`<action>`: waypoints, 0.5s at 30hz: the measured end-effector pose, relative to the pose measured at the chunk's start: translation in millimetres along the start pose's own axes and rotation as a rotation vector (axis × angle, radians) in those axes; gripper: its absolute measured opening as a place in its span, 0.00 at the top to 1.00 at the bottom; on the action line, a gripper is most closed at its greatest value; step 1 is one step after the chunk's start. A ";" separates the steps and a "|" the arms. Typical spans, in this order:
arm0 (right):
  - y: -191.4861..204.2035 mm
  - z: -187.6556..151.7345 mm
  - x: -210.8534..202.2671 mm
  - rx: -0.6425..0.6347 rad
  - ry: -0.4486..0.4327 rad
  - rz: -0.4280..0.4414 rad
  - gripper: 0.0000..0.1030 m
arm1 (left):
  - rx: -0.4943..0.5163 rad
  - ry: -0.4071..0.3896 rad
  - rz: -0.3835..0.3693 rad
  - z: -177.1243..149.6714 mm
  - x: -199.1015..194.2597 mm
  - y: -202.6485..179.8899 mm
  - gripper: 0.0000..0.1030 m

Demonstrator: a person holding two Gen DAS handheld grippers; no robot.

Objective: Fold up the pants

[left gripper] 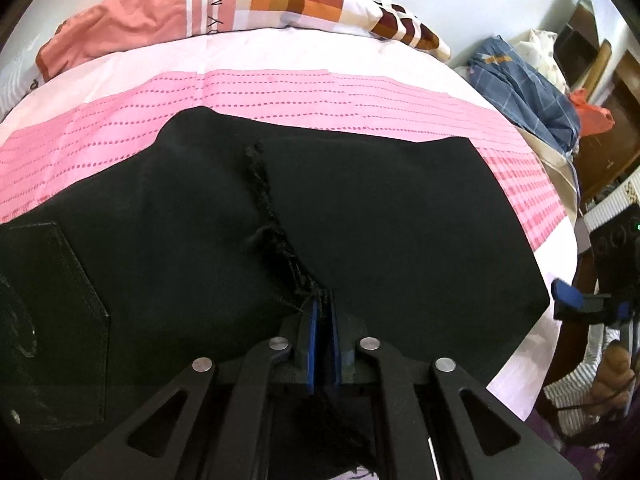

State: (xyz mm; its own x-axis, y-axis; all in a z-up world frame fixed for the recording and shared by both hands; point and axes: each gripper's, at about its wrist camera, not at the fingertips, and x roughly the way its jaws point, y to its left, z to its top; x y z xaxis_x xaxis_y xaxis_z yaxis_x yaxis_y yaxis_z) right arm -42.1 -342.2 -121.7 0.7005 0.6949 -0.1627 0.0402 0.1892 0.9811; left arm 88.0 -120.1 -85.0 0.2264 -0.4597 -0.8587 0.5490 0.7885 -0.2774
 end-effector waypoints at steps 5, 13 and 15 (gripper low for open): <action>-14.6 -1.6 33.5 -0.010 0.103 -0.120 0.22 | -0.106 0.001 -0.084 -4.5 -16.0 18.2 0.42; 44.8 -3.1 70.7 -0.195 0.137 -0.105 0.21 | -0.226 -0.125 -0.060 -23.2 -88.2 71.6 0.41; 59.2 -10.3 99.9 -0.290 0.176 -0.137 0.21 | -0.273 -0.149 -0.040 -31.2 -107.3 94.1 0.40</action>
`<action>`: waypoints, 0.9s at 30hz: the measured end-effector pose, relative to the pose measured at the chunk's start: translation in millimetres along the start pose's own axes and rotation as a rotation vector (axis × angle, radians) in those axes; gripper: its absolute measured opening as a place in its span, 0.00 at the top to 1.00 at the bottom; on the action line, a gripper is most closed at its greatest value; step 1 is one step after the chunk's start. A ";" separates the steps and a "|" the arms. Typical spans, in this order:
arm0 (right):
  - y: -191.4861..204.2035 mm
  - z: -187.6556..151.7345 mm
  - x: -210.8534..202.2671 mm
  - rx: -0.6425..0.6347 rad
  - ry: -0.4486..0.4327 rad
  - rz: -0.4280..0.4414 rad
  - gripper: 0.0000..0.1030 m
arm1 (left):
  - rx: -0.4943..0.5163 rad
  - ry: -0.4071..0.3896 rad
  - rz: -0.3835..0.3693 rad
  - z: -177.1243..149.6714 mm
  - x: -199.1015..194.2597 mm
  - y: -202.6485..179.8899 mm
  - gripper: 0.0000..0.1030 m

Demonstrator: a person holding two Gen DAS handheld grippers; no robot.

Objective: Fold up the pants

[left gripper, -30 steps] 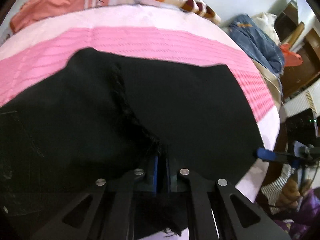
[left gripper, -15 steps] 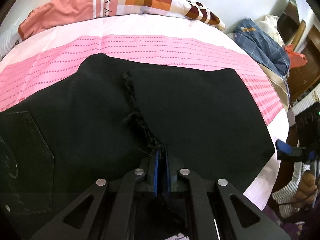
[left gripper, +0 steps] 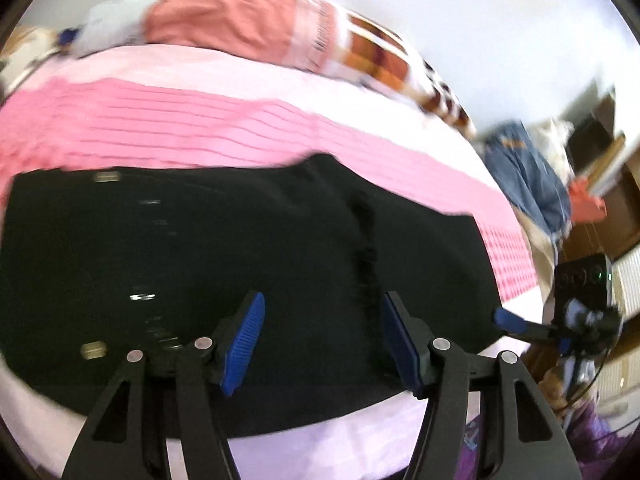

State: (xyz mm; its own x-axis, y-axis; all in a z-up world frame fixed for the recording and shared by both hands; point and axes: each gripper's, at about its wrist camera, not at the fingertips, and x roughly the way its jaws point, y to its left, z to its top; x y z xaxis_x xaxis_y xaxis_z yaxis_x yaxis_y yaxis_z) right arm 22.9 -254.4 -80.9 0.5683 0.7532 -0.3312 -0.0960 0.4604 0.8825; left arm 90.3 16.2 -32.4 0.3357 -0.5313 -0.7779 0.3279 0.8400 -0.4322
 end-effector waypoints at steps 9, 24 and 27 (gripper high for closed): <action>31.8 -28.2 111.9 -0.249 0.306 -0.206 0.33 | -0.129 -0.084 0.221 -2.1 -64.2 120.6 0.39; 35.9 -6.7 94.4 -0.045 0.196 -0.114 0.28 | -0.049 0.086 -0.061 17.0 -26.3 208.1 0.34; 34.1 -7.6 104.7 -0.031 0.213 -0.130 0.25 | -0.006 0.127 -0.167 22.0 -19.3 201.8 0.34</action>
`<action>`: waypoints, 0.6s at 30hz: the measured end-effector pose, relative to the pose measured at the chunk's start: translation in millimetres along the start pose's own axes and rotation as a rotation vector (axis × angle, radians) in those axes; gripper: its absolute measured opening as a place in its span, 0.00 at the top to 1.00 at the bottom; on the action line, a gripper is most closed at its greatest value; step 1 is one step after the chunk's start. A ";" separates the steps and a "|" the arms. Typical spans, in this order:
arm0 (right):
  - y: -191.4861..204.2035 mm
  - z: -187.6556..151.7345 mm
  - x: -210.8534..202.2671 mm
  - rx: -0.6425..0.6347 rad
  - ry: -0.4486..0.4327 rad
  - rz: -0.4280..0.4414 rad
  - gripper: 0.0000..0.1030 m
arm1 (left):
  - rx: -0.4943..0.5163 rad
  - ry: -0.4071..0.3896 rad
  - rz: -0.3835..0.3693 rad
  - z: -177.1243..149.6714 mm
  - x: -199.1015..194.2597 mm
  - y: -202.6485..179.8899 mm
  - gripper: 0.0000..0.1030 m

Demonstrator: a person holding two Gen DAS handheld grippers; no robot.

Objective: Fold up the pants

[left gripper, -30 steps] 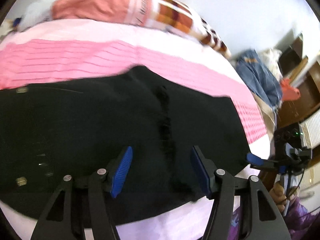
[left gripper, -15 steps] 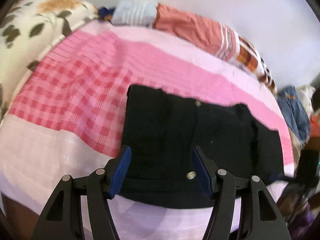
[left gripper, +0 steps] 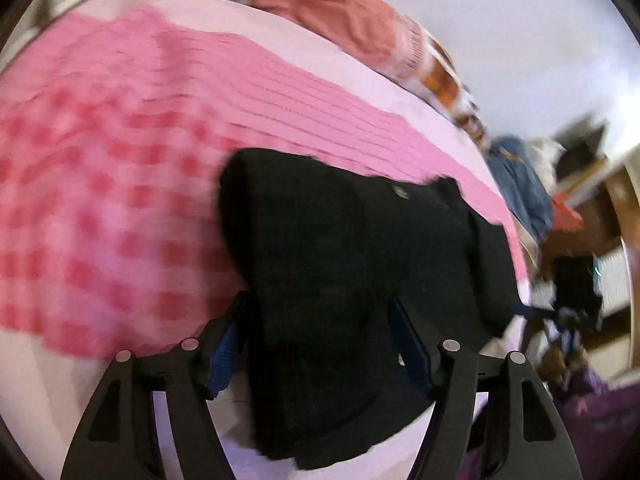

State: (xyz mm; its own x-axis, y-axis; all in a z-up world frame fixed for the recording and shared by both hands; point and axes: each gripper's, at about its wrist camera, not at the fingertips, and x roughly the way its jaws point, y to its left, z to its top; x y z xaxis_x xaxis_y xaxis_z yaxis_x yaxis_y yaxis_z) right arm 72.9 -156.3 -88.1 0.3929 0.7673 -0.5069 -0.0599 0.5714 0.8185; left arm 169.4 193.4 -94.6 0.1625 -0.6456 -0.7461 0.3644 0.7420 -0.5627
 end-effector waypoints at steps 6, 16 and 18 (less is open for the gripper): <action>-5.9 -0.2 5.2 0.060 0.003 0.014 0.23 | 0.125 0.040 0.071 6.4 12.7 -13.3 0.52; -0.8 -1.9 15.5 0.075 0.013 0.011 0.18 | 0.065 0.028 0.143 8.3 11.7 -22.3 0.65; -2.5 -1.6 13.2 0.080 0.007 0.014 0.18 | 0.053 0.015 0.178 7.1 10.8 -30.3 0.69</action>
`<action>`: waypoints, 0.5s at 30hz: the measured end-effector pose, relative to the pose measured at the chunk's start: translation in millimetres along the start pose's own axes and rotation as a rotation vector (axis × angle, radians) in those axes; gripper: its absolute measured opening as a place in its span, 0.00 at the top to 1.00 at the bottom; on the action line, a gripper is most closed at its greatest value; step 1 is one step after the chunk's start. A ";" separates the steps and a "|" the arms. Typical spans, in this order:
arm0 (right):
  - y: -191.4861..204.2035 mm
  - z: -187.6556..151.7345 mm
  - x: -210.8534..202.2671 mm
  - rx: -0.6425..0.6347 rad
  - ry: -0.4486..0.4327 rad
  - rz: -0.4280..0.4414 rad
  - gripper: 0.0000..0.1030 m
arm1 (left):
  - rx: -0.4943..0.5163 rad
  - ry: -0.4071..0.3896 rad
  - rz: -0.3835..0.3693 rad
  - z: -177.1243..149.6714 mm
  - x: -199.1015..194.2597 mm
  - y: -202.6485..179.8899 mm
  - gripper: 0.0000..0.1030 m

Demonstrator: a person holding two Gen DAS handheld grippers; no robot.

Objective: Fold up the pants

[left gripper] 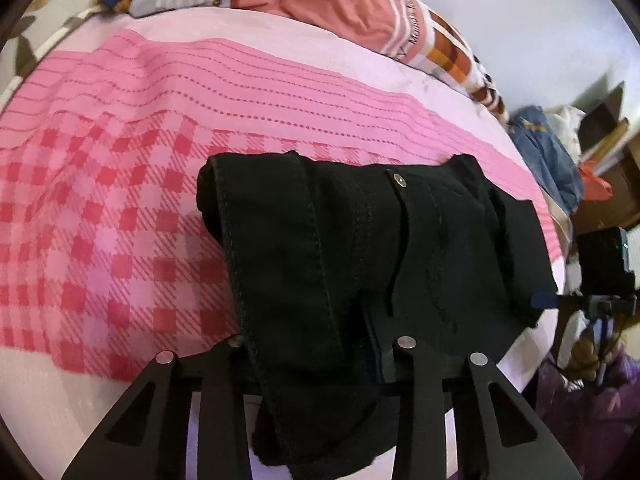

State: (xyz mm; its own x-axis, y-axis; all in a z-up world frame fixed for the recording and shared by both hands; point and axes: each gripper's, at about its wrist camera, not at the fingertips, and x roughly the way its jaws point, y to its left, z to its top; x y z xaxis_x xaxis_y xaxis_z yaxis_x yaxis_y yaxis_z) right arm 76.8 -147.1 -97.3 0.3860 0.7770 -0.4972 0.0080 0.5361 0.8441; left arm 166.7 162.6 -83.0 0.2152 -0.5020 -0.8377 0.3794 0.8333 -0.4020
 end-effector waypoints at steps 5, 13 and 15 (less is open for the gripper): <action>-3.4 1.5 -8.0 0.012 -0.031 0.026 0.17 | -0.038 -0.021 0.049 -0.3 -11.8 -16.8 0.75; 0.3 4.5 -10.4 -0.006 -0.034 0.133 0.17 | -0.057 -0.039 -0.056 9.8 -47.5 -79.7 0.81; 7.7 5.8 -9.4 -0.033 -0.031 0.168 0.17 | -0.040 -0.037 -0.091 13.6 -51.0 -105.8 0.81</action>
State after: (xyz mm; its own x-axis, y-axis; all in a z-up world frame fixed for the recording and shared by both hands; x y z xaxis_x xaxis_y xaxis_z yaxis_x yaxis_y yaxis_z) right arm 78.6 -152.2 -85.0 0.4078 0.8465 -0.3424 -0.0895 0.4103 0.9076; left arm 127.8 96.9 7.3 0.2151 -0.5837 -0.7829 0.3631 0.7920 -0.4908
